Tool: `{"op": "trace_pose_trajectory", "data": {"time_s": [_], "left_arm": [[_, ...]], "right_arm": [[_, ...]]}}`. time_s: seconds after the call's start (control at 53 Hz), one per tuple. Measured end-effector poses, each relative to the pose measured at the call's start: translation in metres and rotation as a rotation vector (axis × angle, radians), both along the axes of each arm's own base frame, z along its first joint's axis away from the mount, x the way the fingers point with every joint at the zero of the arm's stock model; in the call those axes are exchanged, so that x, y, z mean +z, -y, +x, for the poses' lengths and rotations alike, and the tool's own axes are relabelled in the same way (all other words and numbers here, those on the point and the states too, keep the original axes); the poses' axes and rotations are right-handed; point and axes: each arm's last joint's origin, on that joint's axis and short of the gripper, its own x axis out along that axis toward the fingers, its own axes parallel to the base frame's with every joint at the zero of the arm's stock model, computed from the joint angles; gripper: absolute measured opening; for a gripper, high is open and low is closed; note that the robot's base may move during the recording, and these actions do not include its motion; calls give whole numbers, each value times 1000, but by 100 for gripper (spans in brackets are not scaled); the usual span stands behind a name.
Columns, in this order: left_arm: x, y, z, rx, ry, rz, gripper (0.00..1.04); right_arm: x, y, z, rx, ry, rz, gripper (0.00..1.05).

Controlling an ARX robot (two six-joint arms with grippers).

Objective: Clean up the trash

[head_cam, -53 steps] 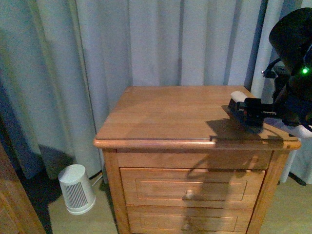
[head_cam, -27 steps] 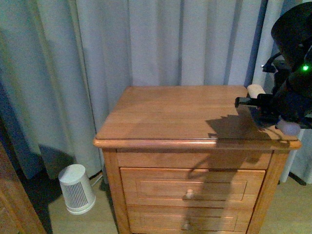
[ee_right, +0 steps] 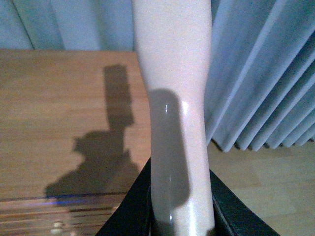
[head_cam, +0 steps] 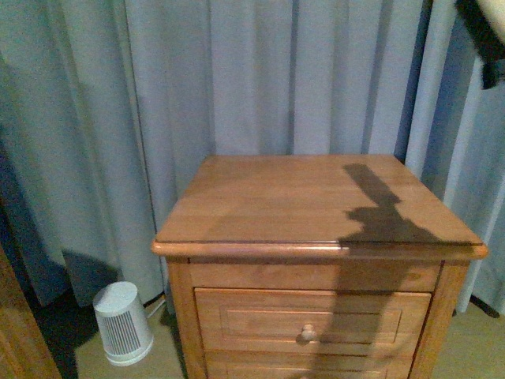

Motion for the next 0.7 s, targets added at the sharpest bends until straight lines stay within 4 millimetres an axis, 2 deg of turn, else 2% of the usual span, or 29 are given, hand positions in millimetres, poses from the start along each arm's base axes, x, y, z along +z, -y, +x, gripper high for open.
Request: {"op": "trace_pose_trajectory", "data": {"time_s": [0.038,0.189,0.396,0.584,0.698], "left_arm": [[0,0,0,0,0,0,29],[0,0,0,0,0,0,29],[0,0,0,0,0,0,29],[0,0,0,0,0,0,29],[0,0,0,0,0,0,29]], "right_arm": [[2,7,-23,-2,25,-5,20],[-5,29,-85,-51,68,-19,20],[-2,44,-148,-95,164,-20,20],[-8,48,-180,-114,234,-10,20],[-7,50,-187,-113,255,-2,20]]}}
